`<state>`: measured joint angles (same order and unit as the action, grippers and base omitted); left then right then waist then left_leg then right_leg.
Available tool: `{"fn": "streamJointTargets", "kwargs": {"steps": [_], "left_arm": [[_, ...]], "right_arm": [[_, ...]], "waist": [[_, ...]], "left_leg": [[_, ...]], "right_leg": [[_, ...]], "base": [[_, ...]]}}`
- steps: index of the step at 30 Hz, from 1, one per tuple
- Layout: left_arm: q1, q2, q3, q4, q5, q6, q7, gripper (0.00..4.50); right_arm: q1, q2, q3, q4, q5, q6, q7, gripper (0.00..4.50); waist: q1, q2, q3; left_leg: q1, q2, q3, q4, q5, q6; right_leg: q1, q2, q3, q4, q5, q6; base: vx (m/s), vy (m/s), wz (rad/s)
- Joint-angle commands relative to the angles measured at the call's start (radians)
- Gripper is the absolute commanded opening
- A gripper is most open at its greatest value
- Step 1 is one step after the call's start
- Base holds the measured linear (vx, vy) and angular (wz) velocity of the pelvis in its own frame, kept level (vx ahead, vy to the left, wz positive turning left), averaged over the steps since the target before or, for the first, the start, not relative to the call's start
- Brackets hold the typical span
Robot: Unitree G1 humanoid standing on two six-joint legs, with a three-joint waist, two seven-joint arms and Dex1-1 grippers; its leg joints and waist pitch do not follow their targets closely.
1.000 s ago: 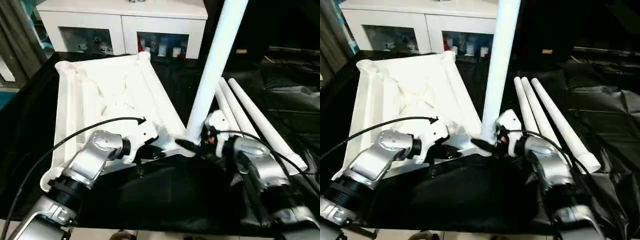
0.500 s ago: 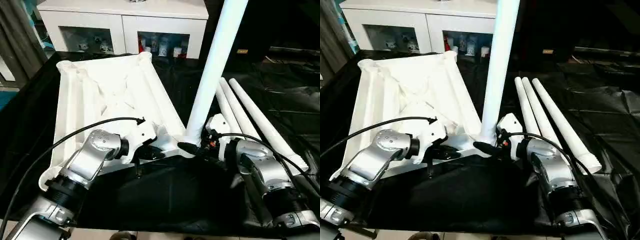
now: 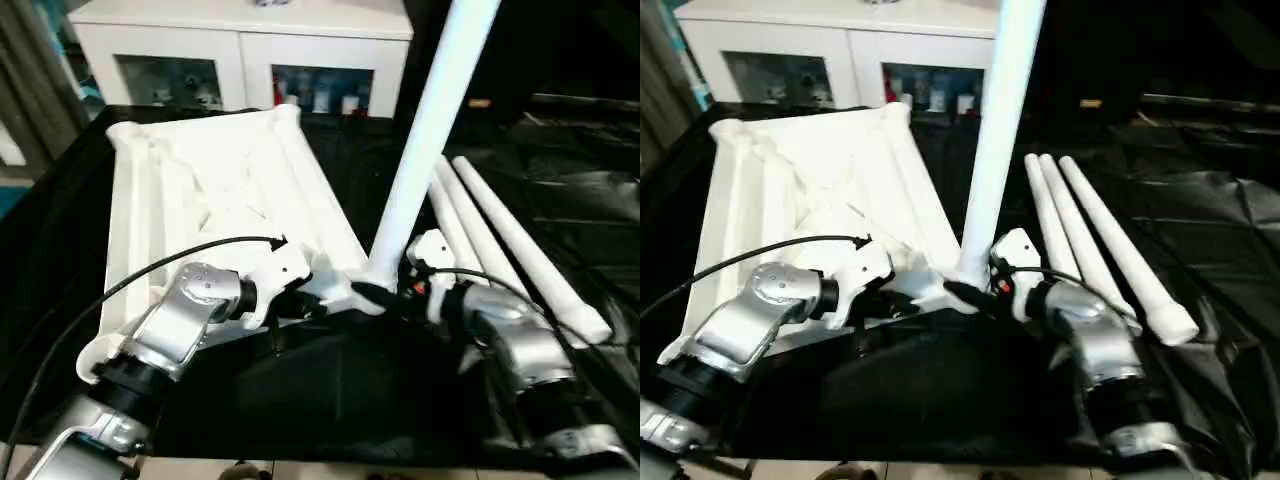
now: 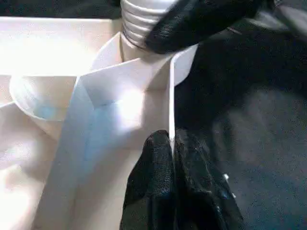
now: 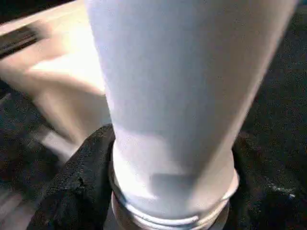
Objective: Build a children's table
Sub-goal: Rotate leg to tighten
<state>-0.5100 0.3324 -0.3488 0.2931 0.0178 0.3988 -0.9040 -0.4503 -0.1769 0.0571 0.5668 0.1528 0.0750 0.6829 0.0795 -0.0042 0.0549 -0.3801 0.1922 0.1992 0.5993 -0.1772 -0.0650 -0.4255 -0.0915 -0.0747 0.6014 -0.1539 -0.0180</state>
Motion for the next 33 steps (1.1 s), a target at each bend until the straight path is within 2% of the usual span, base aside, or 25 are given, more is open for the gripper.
{"fn": "streamJointTargets", "kwargs": {"steps": [1, 2, 3, 4, 5, 6, 8, 9, 10, 13, 15, 16, 18, 19, 20, 24, 25, 27, 28, 29, 33], "left_arm": [[-0.035, -0.076, 0.006, 0.022, 0.012, 0.043, 0.11, 0.0], [-0.042, -0.092, 0.012, 0.034, 0.018, 0.056, 0.14, 0.0], [-0.048, -0.11, 0.018, 0.047, 0.024, 0.069, 0.174, 0.0], [-0.057, -0.132, 0.026, 0.063, 0.032, 0.088, 0.218, 0.0], [-0.065, -0.155, 0.032, 0.078, 0.04, 0.103, 0.26, 0.0], [-0.077, -0.201, 0.041, 0.096, 0.05, 0.119, 0.33, 0.0], [-0.079, -0.215, 0.043, 0.099, 0.052, 0.122, 0.347, 0.0], [-0.079, -0.224, 0.043, 0.096, 0.053, 0.126, 0.352, 0.0], [-0.078, -0.234, 0.044, 0.092, 0.053, 0.13, 0.358, 0.0], [-0.067, -0.249, 0.037, 0.069, 0.055, 0.115, 0.354, 0.0], [-0.065, -0.239, 0.034, 0.065, 0.054, 0.105, 0.346, 0.0], [-0.065, -0.235, 0.034, 0.064, 0.054, 0.102, 0.342, 0.0], [-0.057, -0.209, 0.032, 0.054, 0.05, 0.085, 0.314, 0.0], [-0.057, -0.209, 0.032, 0.054, 0.05, 0.084, 0.313, 0.0], [-0.053, -0.197, 0.032, 0.049, 0.047, 0.081, 0.302, 0.0], [-0.031, -0.158, 0.027, 0.036, 0.035, 0.035, 0.237, 0.0], [-0.025, -0.147, 0.027, 0.03, 0.03, 0.022, 0.216, 0.0], [-0.019, -0.137, 0.026, 0.025, 0.025, 0.014, 0.198, 0.0], [-0.014, -0.125, 0.025, 0.022, 0.02, 0.008, 0.179, 0.0], [-0.003, -0.098, 0.02, 0.017, 0.009, -0.02, 0.129, 0.0], [0.012, -0.055, 0.012, 0.01, -0.008, -0.062, 0.047, 0.0]], "right_arm": [[-0.043, 0.072, -0.058, 0.14, -0.003, 0.035, -0.231, 2.76], [-0.055, 0.089, -0.067, 0.162, -0.004, 0.033, -0.271, 2.76], [-0.067, 0.104, -0.07, 0.184, -0.009, 0.026, -0.307, 2.76], [-0.083, 0.121, -0.069, 0.212, -0.016, 0.016, -0.344, 2.76], [-0.101, 0.14, -0.069, 0.239, -0.021, 0.004, -0.379, 2.76], [-0.137, 0.175, -0.067, 0.288, -0.029, -0.015, -0.434, 2.76], [-0.148, 0.185, -0.066, 0.303, -0.034, -0.021, -0.45, 2.76], [-0.157, 0.191, -0.066, 0.313, -0.039, -0.024, -0.458, 2.76], [-0.165, 0.198, -0.066, 0.324, -0.044, -0.027, -0.466, 2.76], [-0.199, 0.221, -0.057, 0.364, -0.065, -0.063, -0.454, 2.76], [-0.206, 0.227, -0.056, 0.375, -0.062, -0.088, -0.43, 2.76], [-0.207, 0.228, -0.054, 0.376, -0.061, -0.095, -0.421, 3.11], [-0.208, 0.217, -0.06, 0.368, -0.053, -0.145, -0.394, 3.11], [-0.208, 0.217, -0.06, 0.368, -0.052, -0.145, -0.393, 3.34], [-0.204, 0.207, -0.056, 0.356, -0.05, -0.15, -0.373, 3.51], [-0.168, 0.156, -0.058, 0.28, -0.026, -0.139, -0.264, 3.56], [-0.154, 0.137, -0.052, 0.254, -0.023, -0.137, -0.227, 3.56], [-0.141, 0.121, -0.047, 0.233, -0.022, -0.138, -0.195, 3.56], [-0.125, 0.1, -0.04, 0.203, -0.018, -0.13, -0.158, 3.56], [-0.092, 0.055, -0.017, 0.14, -0.015, -0.117, -0.074, 3.56], [-0.044, -0.014, 0.015, 0.045, -0.003, -0.083, 0.054, 3.56]], "waist": [[-0.009, 0.001, -0.065], [-0.014, -0.001, -0.059], [-0.022, -0.001, -0.057], [-0.023, -0.001, -0.056], [-0.028, -0.002, -0.059], [-0.031, -0.003, -0.06], [-0.032, -0.004, -0.061], [-0.031, -0.003, -0.061], [-0.033, -0.014, -0.061], [-0.033, -0.012, -0.063], [-0.034, -0.014, -0.063], [-0.034, -0.014, -0.063], [-0.033, -0.012, -0.065], [-0.033, -0.012, -0.065], [-0.034, -0.012, -0.067], [-0.031, -0.014, -0.067], [-0.028, -0.011, -0.068], [-0.027, -0.013, -0.069], [-0.022, -0.01, -0.07], [-0.021, -0.009, -0.069], [-0.013, -0.007, -0.069]], "left_leg": [[0.018, 0.036, -0.022, -0.08, -0.263, 0.005], [0.021, 0.034, -0.023, -0.082, -0.293, -0.004], [0.03, 0.03, -0.025, -0.081, -0.351, -0.014], [0.032, 0.029, -0.028, -0.08, -0.366, -0.016], [0.033, 0.028, -0.031, -0.079, -0.382, -0.013], [0.032, 0.03, -0.033, -0.081, -0.376, -0.011], [0.03, 0.029, -0.033, -0.082, -0.372, -0.007], [0.031, 0.029, -0.031, -0.081, -0.372, -0.001], [0.028, 0.029, -0.03, -0.081, -0.373, 0.004], [0.025, 0.029, -0.031, -0.081, -0.359, 0.014], [0.022, 0.029, -0.029, -0.081, -0.342, 0.023], [0.022, 0.029, -0.029, -0.081, -0.342, 0.023], [0.019, 0.03, -0.028, -0.081, -0.327, 0.031], [0.019, 0.03, -0.028, -0.081, -0.327, 0.031], [0.014, 0.03, -0.028, -0.081, -0.304, 0.037], [0.015, 0.032, -0.024, -0.08, -0.283, 0.056], [0.017, 0.033, -0.022, -0.078, -0.274, 0.06], [0.013, 0.033, -0.022, -0.08, -0.254, 0.063], [0.017, 0.034, -0.021, -0.079, -0.239, 0.066], [0.015, 0.033, -0.021, -0.079, -0.238, 0.07], [0.019, 0.036, -0.021, -0.08, -0.244, 0.074]], "right_leg": [[0.053, -0.054, 0.042, -0.076, -0.348, -0.171], [0.05, -0.052, 0.04, -0.084, -0.393, -0.162], [0.047, -0.056, 0.036, -0.094, -0.482, -0.143], [0.048, -0.058, 0.034, -0.099, -0.516, -0.13], [0.046, -0.06, 0.033, -0.107, -0.558, -0.102], [0.047, -0.058, 0.031, -0.108, -0.544, -0.1], [0.05, -0.056, 0.03, -0.108, -0.527, -0.096], [0.046, -0.056, 0.031, -0.108, -0.516, -0.097], [0.047, -0.055, 0.03, -0.108, -0.515, -0.096], [0.047, -0.058, 0.032, -0.104, -0.498, -0.099], [0.049, -0.058, 0.034, -0.101, -0.476, -0.106], [0.049, -0.058, 0.034, -0.101, -0.476, -0.106], [0.051, -0.059, 0.036, -0.096, -0.445, -0.119], [0.051, -0.059, 0.036, -0.096, -0.445, -0.119], [0.055, -0.058, 0.036, -0.091, -0.406, -0.129], [0.056, -0.056, 0.04, -0.087, -0.361, -0.149], [0.055, -0.056, 0.041, -0.084, -0.344, -0.16], [0.059, -0.056, 0.041, -0.081, -0.321, -0.168], [0.06, -0.055, 0.042, -0.079, -0.293, -0.18], [0.061, -0.053, 0.041, -0.079, -0.293, -0.179], [0.06, -0.053, 0.043, -0.078, -0.29, -0.18]], "base": [[0.0, 0.0, 0.0], [0.0, 0.0, 0.0], [0.0, 0.0, 0.0], [0.0, 0.0, 0.0], [0.0, 0.0, 0.0], [0.0, 0.0, 0.0], [0.0, 0.0, 0.0], [0.0, 0.0, 0.0], [0.0, 0.0, 0.0], [0.0, 0.0, 0.0], [0.0, 0.0, 0.0], [0.0, 0.0, 0.0], [0.0, 0.0, 0.0], [0.0, 0.0, 0.0], [0.0, 0.0, 0.0], [0.0, 0.0, 0.0], [0.0, 0.0, 0.0], [0.0, 0.0, 0.0], [0.0, 0.0, 0.0], [0.0, 0.0, 0.0], [0.0, 0.0, 0.0]]}}
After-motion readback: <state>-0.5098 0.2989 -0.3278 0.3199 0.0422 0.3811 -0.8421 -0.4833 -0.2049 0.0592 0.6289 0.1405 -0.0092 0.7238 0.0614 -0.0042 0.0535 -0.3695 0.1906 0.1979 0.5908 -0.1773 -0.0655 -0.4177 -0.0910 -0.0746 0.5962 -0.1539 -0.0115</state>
